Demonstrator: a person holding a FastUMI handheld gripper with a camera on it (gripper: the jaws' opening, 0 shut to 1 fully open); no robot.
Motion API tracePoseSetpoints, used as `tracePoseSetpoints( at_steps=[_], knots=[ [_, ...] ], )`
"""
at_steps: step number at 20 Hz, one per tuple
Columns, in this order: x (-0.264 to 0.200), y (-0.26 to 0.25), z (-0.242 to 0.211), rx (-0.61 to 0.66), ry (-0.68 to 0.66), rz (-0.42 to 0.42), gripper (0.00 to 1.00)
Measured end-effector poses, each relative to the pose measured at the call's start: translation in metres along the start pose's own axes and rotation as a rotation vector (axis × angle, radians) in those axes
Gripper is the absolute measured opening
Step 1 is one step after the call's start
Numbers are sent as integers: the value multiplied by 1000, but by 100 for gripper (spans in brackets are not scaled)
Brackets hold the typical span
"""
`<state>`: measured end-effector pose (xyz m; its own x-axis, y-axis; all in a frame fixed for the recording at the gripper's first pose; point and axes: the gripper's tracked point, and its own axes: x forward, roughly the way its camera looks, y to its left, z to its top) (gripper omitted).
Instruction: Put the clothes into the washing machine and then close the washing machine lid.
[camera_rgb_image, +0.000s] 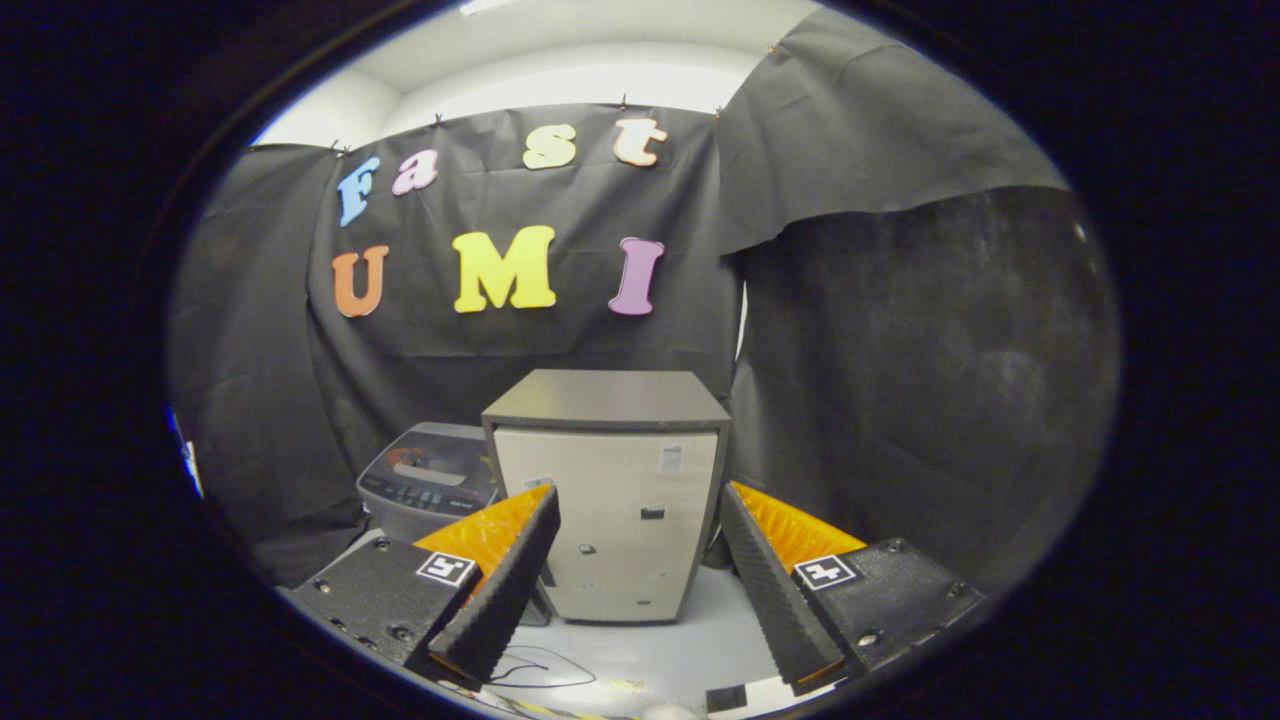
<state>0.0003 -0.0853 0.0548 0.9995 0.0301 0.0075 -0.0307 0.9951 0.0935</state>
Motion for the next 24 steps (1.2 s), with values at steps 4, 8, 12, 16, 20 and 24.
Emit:
tracePoseSetpoints(
  at_steps=[4, 8, 12, 16, 20, 24],
  knots=[
    [-29, -3, -34, 10, 24, 28, 100],
    [-48, -14, -56, 2, 34, 25, 100],
    [-57, -19, -74, 16, 51, 15, 100],
    [-68, -22, -79, 8, 51, 25, 100],
    [-66, -17, -71, -2, 48, 23, 100],
    [-68, -13, -71, -3, 51, 27, 100]
  ],
)
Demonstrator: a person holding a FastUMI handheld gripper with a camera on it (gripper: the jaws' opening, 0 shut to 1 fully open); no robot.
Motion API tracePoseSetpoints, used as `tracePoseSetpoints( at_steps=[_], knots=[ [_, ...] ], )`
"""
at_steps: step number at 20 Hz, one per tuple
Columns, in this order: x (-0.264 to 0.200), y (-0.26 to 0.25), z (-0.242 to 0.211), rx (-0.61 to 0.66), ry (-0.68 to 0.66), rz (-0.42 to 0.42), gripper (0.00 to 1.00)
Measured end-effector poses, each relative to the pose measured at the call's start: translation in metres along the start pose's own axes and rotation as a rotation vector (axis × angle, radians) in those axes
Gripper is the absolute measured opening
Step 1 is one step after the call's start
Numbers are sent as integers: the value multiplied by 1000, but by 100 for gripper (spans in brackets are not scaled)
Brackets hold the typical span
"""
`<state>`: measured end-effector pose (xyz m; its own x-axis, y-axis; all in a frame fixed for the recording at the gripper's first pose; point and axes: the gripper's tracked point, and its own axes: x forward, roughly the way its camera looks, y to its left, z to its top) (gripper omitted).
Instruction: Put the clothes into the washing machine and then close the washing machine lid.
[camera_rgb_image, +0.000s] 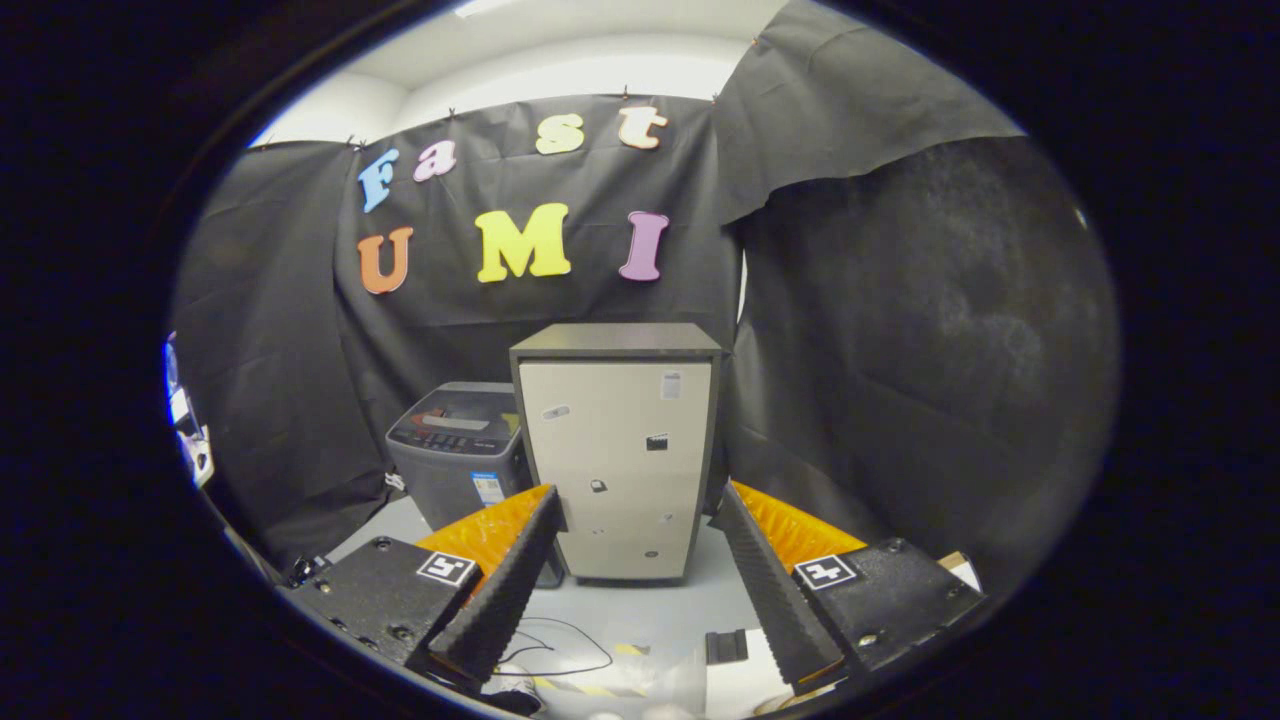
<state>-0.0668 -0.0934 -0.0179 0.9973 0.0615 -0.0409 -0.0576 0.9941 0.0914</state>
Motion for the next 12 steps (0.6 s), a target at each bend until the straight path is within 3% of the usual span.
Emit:
tracePoseSetpoints(
  at_steps=[12],
  knots=[
    [4, 4, -6, -1, 14, -1, 100]
  ],
)
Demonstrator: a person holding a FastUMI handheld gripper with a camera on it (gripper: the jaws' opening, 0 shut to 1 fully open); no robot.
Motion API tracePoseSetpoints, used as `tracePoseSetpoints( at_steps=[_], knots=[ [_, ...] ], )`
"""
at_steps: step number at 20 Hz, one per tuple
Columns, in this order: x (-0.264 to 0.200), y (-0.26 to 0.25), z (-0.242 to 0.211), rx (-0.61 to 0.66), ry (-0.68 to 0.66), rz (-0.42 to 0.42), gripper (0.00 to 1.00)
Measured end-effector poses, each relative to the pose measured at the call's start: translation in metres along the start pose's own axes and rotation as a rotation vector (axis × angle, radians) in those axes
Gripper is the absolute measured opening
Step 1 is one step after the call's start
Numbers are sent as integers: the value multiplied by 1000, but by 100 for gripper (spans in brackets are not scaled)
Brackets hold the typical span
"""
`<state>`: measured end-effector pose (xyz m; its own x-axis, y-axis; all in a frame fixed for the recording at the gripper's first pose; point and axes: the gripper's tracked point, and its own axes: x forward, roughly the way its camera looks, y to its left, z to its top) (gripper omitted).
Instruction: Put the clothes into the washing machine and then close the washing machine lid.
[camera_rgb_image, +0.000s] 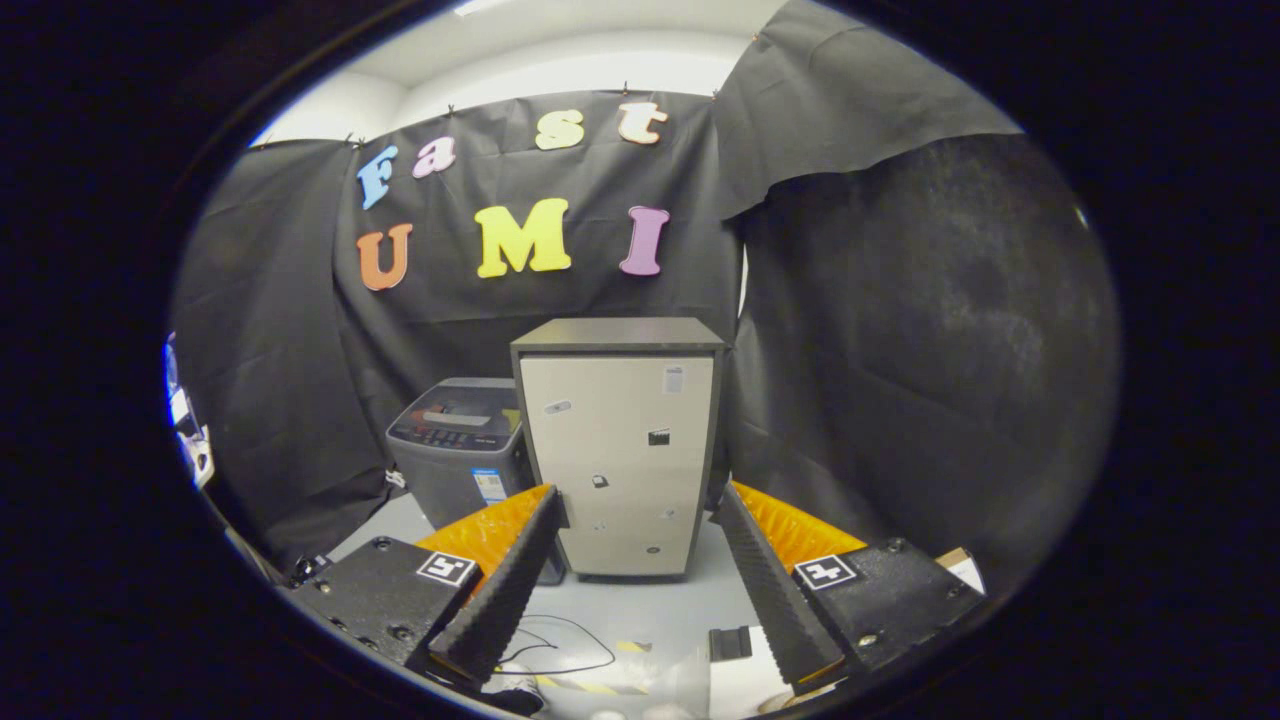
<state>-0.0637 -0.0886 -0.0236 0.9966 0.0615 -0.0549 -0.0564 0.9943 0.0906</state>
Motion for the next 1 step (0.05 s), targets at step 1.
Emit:
tracePoseSetpoints(
  at_steps=[1],
  knots=[
    [0, 0, 1, -3, -1, 2, 100]
  ],
)
